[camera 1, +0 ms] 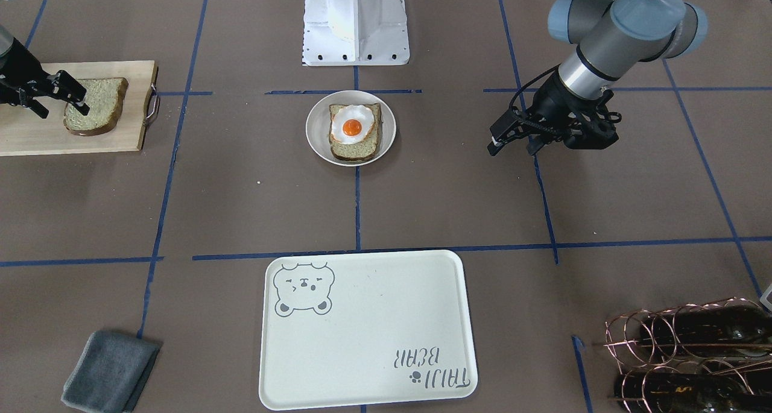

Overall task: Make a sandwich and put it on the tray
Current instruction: 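Move the right gripper to the bread slice while the left arm reaches forward, then grasp the bread slice on the cutting board with the right gripper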

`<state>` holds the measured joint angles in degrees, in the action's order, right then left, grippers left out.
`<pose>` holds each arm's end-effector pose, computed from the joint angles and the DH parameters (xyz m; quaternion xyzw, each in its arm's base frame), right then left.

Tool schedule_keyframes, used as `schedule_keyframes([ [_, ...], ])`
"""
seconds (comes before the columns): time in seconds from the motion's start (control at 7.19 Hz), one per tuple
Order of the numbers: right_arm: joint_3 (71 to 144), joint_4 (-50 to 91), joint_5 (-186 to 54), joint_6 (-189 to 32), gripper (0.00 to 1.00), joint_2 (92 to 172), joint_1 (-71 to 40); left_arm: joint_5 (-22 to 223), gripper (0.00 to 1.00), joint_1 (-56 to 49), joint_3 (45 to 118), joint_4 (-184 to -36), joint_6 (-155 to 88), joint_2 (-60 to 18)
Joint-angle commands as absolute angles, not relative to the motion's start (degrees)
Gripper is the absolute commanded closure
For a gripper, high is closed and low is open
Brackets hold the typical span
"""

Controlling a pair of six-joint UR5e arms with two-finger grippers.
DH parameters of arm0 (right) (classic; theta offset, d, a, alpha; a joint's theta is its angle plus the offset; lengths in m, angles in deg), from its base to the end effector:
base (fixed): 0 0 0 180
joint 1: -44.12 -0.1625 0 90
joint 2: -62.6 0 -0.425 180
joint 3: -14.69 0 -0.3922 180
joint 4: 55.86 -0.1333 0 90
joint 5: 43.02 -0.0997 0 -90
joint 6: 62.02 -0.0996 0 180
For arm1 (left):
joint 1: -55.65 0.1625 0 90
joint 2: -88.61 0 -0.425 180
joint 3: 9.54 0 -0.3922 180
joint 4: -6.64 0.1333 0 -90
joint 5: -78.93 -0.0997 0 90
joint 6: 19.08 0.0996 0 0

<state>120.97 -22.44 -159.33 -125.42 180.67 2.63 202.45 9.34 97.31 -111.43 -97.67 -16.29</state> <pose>-0.1788 -0.2772 0.6108 0.0333 -0.4252 0.0307 0.9040 0.3334 -0.4624 0.3224 0.0115 0.5388 -0.1117 0.8349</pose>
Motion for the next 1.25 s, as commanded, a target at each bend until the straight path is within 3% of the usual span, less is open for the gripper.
schedule_keyframes([
  [0.0, 121.0, -22.9, -159.3, -125.6, 0.31, 181.8, 4.0, 202.4, 0.0, 9.5, 97.2, -111.4, -98.1, -16.7],
  [0.28, 120.9, -22.9, -159.3, -125.5, 0.36, 182.8, 5.1, 202.4, 0.0, 9.4, 97.3, -111.4, -98.1, -16.8],
  [0.42, 120.9, -22.9, -159.3, -125.5, 0.47, 183.0, 5.2, 202.4, 0.0, 9.4, 97.3, -111.5, -98.1, -16.7],
  [0.56, 120.8, -22.9, -159.3, -125.5, 0.51, 183.0, 5.7, 202.4, 0.0, 9.4, 97.3, -111.5, -98.1, -16.7],
  [1.11, 119.9, -22.9, -159.2, -125.4, 0.5, 182.9, 6.4, 202.4, 0.0, 9.4, 97.3, -111.4, -98.1, -16.7],
])
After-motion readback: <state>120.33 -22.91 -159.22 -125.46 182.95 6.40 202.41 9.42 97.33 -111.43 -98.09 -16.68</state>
